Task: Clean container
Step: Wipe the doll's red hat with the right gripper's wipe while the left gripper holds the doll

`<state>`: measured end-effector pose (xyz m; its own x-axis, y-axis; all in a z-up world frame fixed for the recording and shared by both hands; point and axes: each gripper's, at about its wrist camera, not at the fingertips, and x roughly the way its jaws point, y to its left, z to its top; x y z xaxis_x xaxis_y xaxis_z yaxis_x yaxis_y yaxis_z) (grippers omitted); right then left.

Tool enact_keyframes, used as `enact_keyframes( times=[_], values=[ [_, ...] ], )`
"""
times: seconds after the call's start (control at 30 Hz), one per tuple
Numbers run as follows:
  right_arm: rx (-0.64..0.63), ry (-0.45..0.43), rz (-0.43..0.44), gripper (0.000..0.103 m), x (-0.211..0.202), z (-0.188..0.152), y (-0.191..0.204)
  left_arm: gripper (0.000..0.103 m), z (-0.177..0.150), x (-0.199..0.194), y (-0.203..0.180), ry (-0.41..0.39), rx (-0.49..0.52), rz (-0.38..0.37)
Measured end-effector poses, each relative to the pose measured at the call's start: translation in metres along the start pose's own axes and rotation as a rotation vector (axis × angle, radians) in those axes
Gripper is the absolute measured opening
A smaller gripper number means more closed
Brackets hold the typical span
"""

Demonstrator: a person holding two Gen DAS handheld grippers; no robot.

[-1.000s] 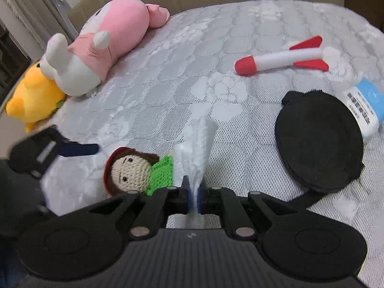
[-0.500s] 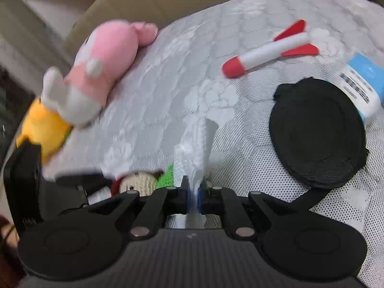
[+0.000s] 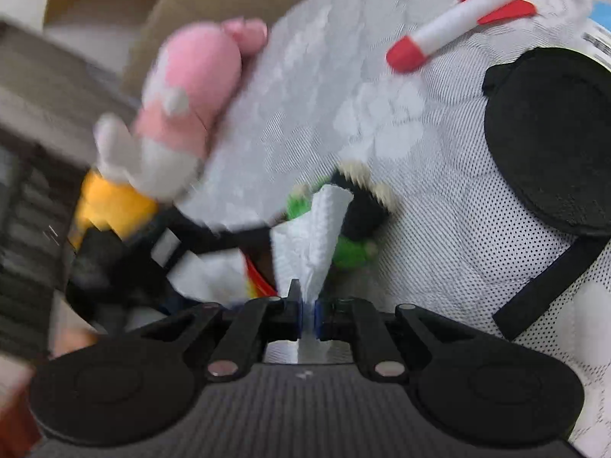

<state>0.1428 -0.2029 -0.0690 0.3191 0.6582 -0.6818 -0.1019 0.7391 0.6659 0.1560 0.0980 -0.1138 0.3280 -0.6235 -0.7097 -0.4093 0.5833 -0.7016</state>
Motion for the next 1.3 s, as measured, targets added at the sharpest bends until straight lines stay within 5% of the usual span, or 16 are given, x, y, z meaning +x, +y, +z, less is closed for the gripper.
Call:
enact_keyframes(
  times=[0.13,0.27,0.57,0.7,0.8,0.9,0.97,1.1,1.3],
  values=[
    [-0.031,0.011,-0.155,0.007,0.011,0.002,-0.006,0.096,-0.003,-0.014,-0.019,-0.051,0.134,0.023],
    [-0.024,-0.031,-0.258,0.007,0.006,0.007,-0.016,0.099,-0.019,-0.026,-0.055,-0.142,0.435,0.152],
    [0.039,-0.195,-0.104,0.007,-0.025,0.032,-0.007,0.099,-0.084,0.037,-0.104,-0.25,1.248,0.61],
    [0.014,-0.2,0.024,0.007,-0.015,0.047,0.006,0.099,-0.096,0.049,-0.094,-0.247,1.424,0.656],
    [-0.086,-0.159,-0.059,0.007,0.008,0.049,0.011,0.099,-0.101,0.063,-0.089,-0.238,1.517,0.684],
    [-0.128,-0.109,-0.156,0.007,0.027,0.047,0.002,0.097,-0.094,0.069,-0.087,-0.249,1.494,0.696],
    [-0.11,-0.106,-0.199,0.007,0.028,0.049,-0.006,0.074,-0.087,0.068,-0.09,-0.255,1.436,0.681],
    [-0.042,-0.135,-0.265,0.007,0.018,0.055,-0.025,0.073,-0.068,0.06,-0.093,-0.219,1.21,0.586],
    [0.038,-0.207,-0.217,0.007,-0.014,0.055,-0.034,0.073,-0.017,0.037,-0.059,0.03,0.46,0.076]
  ],
)
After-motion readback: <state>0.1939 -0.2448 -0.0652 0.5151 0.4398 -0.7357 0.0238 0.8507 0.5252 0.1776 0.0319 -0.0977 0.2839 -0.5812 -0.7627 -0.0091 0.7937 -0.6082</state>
